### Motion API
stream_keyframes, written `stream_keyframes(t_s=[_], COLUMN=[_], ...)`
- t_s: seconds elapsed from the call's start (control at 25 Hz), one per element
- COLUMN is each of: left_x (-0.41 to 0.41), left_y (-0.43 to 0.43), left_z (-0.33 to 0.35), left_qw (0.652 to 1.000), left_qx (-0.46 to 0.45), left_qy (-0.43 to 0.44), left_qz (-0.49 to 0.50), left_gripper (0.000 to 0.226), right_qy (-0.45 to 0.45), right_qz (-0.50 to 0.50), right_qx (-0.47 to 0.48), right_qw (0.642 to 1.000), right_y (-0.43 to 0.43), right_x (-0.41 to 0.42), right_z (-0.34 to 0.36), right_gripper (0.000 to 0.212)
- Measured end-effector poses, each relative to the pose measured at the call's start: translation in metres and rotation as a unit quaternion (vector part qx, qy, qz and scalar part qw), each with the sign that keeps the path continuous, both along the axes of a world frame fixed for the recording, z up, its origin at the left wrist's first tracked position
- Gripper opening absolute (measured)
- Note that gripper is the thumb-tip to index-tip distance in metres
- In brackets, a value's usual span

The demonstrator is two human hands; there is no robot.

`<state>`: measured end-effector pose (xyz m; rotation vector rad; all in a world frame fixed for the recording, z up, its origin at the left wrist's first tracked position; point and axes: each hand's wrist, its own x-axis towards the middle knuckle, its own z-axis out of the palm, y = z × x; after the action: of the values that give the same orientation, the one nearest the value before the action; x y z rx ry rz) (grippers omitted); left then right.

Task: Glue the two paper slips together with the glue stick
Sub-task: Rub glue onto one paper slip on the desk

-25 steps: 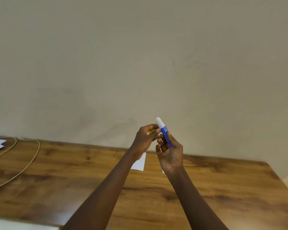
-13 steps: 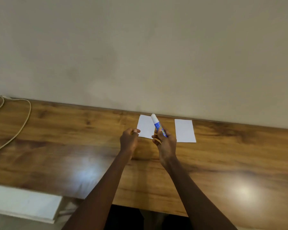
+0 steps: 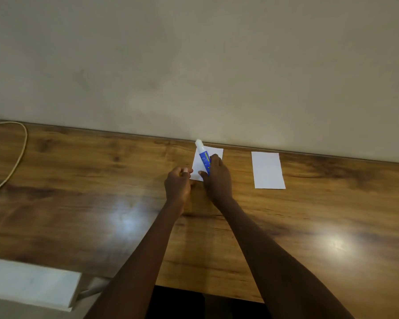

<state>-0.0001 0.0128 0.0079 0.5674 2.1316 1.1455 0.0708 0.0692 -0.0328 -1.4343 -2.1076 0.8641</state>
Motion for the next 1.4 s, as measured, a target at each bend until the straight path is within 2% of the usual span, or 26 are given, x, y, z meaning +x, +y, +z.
stream_keyframes(t_s=[0.2,0.4,0.64,0.76,0.96,1.04,1.12,1.2,1.28,1.4], left_x=[0.005,0.021,0.052,0.06,0.066,0.064,0.063,0.063,0.064,0.063], left_y=[-0.009,-0.033,-0.068,-0.075,-0.078,-0.079,-0.081,-0.082,-0.082,-0.083], left_z=[-0.003,-0.004,-0.016,-0.023,-0.032,-0.038,-0.041,-0.043,-0.044,-0.048], left_qw=[0.999,0.992,0.971,0.971,0.962,0.955,0.949,0.947,0.946,0.944], left_qx=[0.016,0.0,-0.028,-0.04,-0.046,-0.026,-0.02,-0.022,-0.002,0.024], left_qy=[0.025,0.108,0.209,0.215,0.255,0.277,0.289,0.291,0.293,0.302], left_qz=[-0.014,-0.07,-0.115,-0.094,-0.091,-0.101,-0.122,-0.136,-0.138,-0.134], left_gripper=[0.026,0.017,0.054,0.07,0.074,0.068,0.064,0.057,0.044,0.033], right_qy=[-0.033,-0.038,-0.074,-0.081,-0.085,-0.035,0.046,0.146,0.267,0.424], right_qz=[0.057,0.101,0.141,0.17,0.184,0.15,0.071,-0.011,-0.091,-0.217], right_qx=[-0.032,-0.134,-0.13,-0.123,-0.141,-0.123,-0.089,-0.085,-0.126,-0.239], right_qw=[0.997,0.985,0.979,0.974,0.969,0.98,0.992,0.986,0.951,0.846], right_y=[-0.014,-0.047,-0.062,-0.052,-0.043,-0.047,-0.05,-0.051,-0.054,-0.058], right_x=[0.027,0.086,0.129,0.126,0.122,0.122,0.119,0.112,0.106,0.098], right_z=[0.001,0.009,0.015,0.017,0.016,0.017,0.02,0.023,0.026,0.028], right_gripper=[0.042,0.056,0.053,0.05,0.054,0.042,0.027,0.022,0.021,0.012])
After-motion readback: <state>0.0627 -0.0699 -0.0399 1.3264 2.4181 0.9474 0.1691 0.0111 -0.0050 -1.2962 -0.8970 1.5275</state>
